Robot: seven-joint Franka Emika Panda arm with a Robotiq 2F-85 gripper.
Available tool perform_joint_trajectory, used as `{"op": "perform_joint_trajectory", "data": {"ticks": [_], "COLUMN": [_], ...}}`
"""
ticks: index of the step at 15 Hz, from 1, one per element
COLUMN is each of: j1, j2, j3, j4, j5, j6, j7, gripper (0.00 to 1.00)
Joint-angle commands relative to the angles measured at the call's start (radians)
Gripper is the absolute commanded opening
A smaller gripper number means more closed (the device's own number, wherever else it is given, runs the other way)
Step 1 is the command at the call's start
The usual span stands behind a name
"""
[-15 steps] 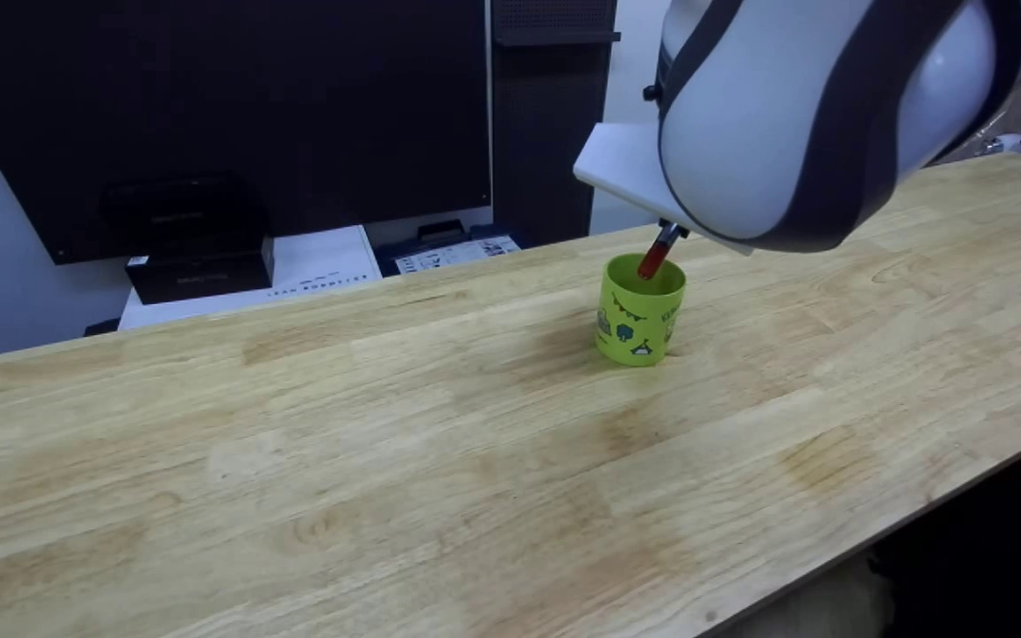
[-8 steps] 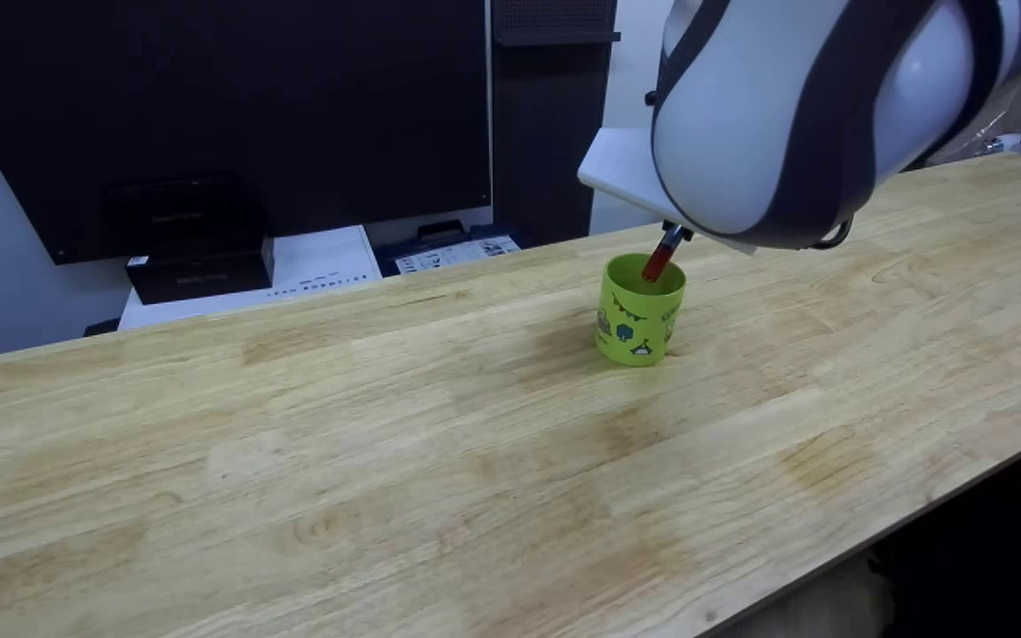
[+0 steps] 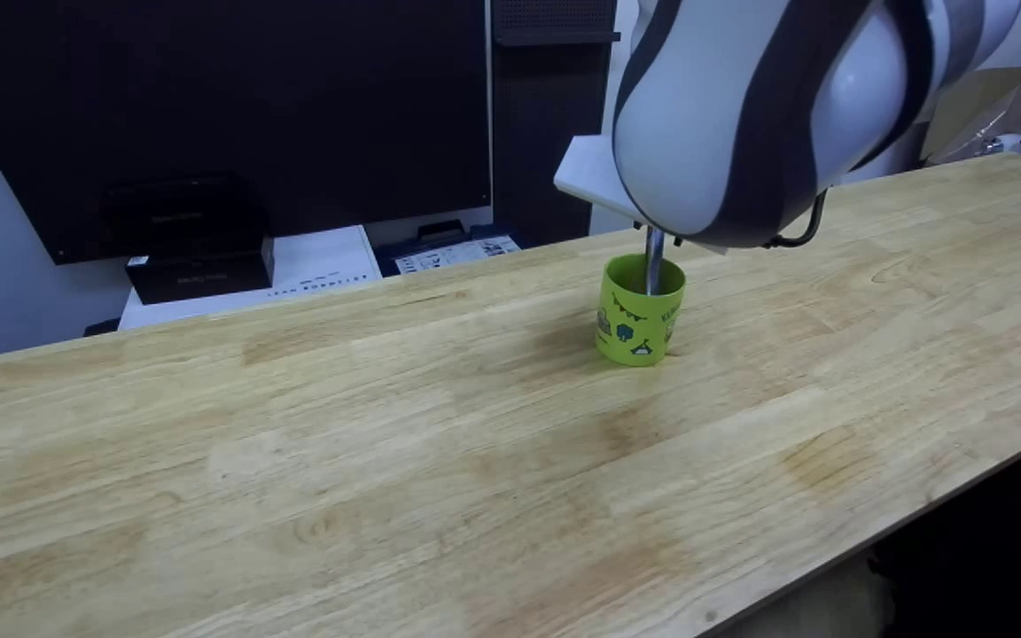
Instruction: Place the marker in the mug
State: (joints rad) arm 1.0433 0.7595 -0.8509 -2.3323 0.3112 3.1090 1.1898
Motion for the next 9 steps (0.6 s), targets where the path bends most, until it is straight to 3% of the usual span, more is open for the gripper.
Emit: {"op": "perform_joint_trajectory", "data": {"ticks": [1, 4, 9], "j1": [-0.018, -0.021, -0.101], "j2": [-0.005, -0.026, -0.169], "j3": [0.008, 0.009, 0.043], "j4": [0.023, 0.018, 0.029], "j5": [0.0, 0.013, -0.033], "j6": [0.001, 0.017, -0.223], "j7": [-0.012, -0.006, -0.039], "gripper": [0.8, 0.98, 1.0]}}
